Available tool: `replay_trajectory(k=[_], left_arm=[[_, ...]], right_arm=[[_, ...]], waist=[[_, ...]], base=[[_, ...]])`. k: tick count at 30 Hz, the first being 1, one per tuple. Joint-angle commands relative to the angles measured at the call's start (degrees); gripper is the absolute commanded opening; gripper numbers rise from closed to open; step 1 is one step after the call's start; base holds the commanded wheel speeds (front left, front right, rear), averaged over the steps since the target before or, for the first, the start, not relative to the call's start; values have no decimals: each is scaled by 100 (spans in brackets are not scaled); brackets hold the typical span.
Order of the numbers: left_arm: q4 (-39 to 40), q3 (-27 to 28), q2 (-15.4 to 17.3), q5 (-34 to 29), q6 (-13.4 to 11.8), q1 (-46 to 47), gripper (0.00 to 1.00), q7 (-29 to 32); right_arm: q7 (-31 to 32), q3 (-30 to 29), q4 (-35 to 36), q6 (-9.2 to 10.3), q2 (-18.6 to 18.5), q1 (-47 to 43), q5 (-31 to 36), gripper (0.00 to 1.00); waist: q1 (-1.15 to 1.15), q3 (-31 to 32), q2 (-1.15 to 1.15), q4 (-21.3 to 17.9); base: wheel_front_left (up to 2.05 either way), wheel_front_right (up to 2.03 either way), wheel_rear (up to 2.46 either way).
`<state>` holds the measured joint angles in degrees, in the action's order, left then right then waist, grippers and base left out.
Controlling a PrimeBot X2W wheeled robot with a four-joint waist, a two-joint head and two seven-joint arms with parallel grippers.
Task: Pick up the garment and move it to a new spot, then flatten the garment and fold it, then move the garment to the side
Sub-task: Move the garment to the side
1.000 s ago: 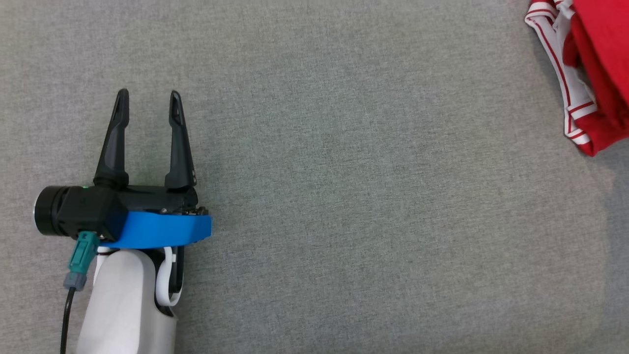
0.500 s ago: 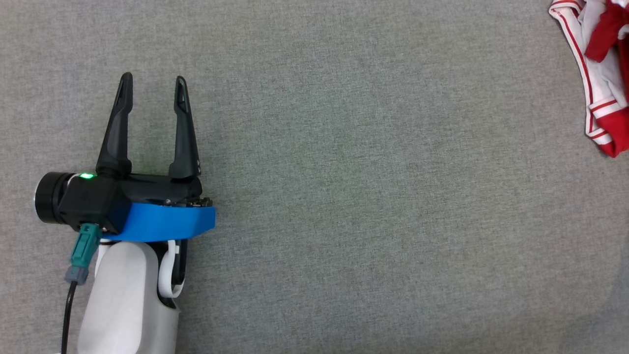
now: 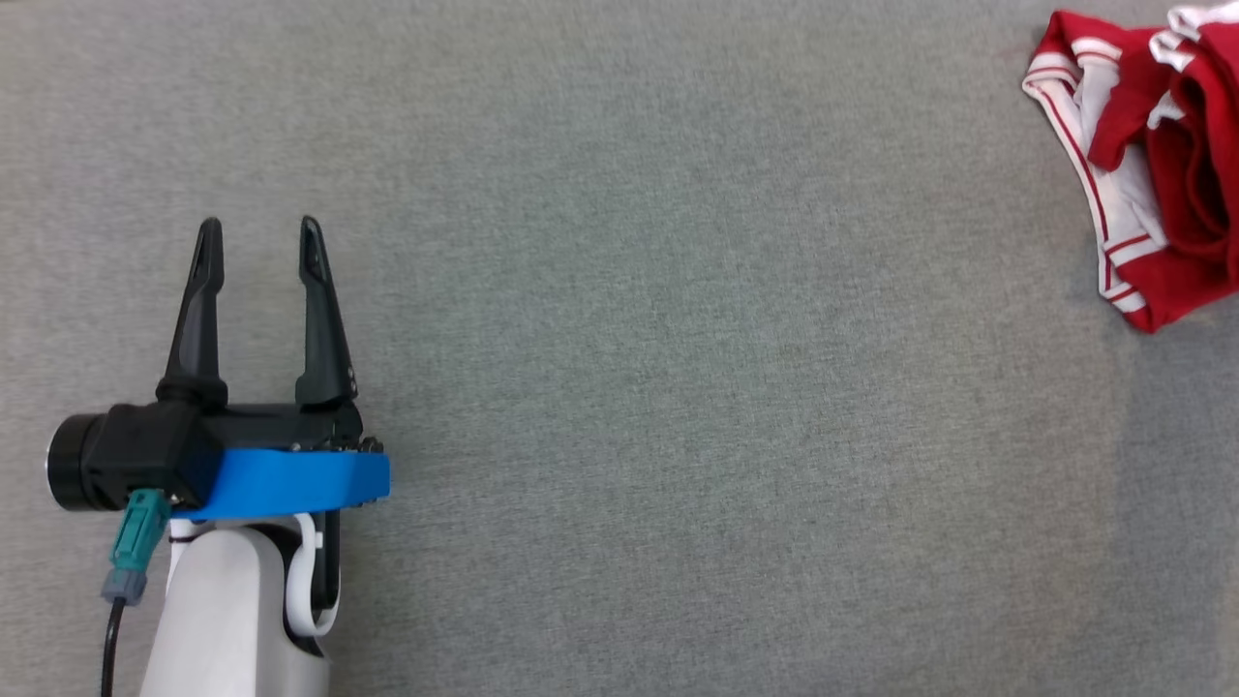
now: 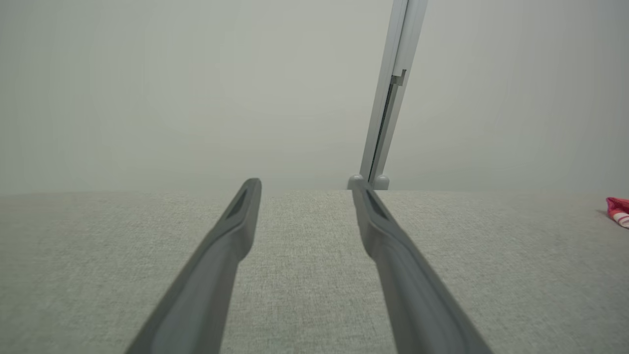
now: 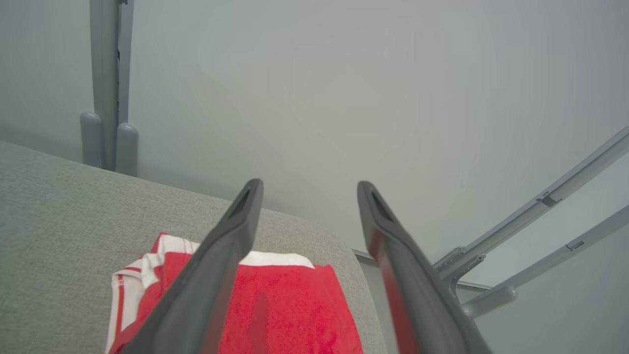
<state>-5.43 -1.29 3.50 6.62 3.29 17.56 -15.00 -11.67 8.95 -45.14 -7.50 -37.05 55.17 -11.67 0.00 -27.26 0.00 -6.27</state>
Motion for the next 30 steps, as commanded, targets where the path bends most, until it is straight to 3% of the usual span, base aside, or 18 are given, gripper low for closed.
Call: replay_trajectory(k=[1, 16, 24, 30], left_arm=[[5, 23, 19, 45, -24, -93, 100, -26], [-289, 170, -24, 215, -56, -738, 100, -25], [-533, 185, -37, 277, -72, -1058, 100, -25], [-644, 151, -44, 353, -75, -1217, 100, -25]], right_arm=[[-82, -12, 96, 1, 146, -45, -37, 100], [-341, 375, 1076, 1, 1910, -1253, -328, 100], [-351, 319, 1632, 0, 2295, -2317, -410, 100], [-338, -178, 2228, 0, 2584, -3262, -374, 100]], waist=[[0, 114, 0, 4], [0, 1116, 0, 539], [0, 1625, 0, 531], [0, 1928, 0, 559]], base=[[0, 0, 0], [0, 0, 0], [0, 0, 0], [0, 0, 0]])
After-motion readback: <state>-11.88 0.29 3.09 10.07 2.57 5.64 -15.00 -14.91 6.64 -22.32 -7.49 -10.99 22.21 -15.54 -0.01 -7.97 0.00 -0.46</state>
